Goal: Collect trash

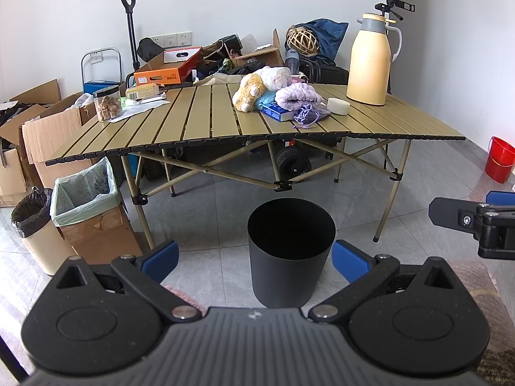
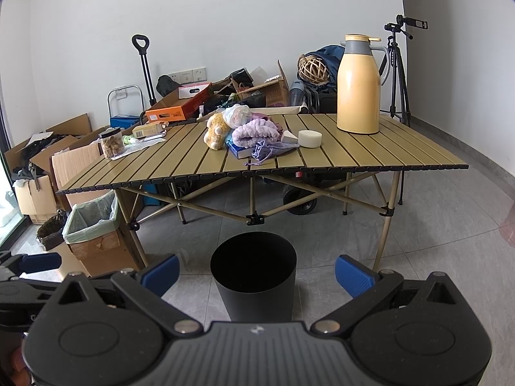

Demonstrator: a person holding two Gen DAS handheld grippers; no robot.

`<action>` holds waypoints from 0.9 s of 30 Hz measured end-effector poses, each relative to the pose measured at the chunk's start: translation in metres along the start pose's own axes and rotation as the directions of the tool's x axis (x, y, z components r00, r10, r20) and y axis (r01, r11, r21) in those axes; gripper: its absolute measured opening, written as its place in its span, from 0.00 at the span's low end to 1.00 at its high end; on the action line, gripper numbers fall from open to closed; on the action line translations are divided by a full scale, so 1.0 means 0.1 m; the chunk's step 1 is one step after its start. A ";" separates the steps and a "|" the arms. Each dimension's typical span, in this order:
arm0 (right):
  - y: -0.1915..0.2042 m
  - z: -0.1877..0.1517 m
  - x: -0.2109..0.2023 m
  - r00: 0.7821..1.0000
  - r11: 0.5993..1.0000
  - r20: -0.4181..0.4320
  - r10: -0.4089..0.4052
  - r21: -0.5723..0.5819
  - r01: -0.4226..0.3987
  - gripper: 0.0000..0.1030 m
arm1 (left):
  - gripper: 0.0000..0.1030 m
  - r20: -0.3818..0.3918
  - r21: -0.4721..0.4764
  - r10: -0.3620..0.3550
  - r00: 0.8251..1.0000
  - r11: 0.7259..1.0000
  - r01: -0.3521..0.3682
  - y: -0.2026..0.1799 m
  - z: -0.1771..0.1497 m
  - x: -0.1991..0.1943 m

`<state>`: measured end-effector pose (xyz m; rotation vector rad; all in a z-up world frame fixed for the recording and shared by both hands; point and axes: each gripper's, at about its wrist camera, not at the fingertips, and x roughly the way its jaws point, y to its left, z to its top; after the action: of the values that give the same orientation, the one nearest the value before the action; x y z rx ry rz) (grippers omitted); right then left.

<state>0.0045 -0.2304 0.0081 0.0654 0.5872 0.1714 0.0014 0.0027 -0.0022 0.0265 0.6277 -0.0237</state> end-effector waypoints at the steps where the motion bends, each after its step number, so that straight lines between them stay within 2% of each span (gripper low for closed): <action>1: 0.00 0.00 0.00 1.000 1.000 0.000 0.000 0.000 0.000 1.00 | 1.00 0.000 0.000 0.000 1.000 1.000 0.000 0.01 0.00 0.00; 24: 0.00 0.01 -0.01 1.000 1.000 0.001 0.000 0.000 0.000 1.00 | 1.00 -0.001 0.001 -0.004 1.000 1.000 0.004 -0.07 -0.07 0.03; 27: 0.00 0.01 -0.02 1.000 1.000 0.002 0.000 0.000 0.000 1.00 | 1.00 -0.001 0.003 -0.013 1.000 1.000 0.013 -0.21 -0.11 0.01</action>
<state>0.0034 -0.2305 0.0097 0.0659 0.5855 0.1709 -0.0048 -0.0176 -0.0120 0.0250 0.6289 -0.0368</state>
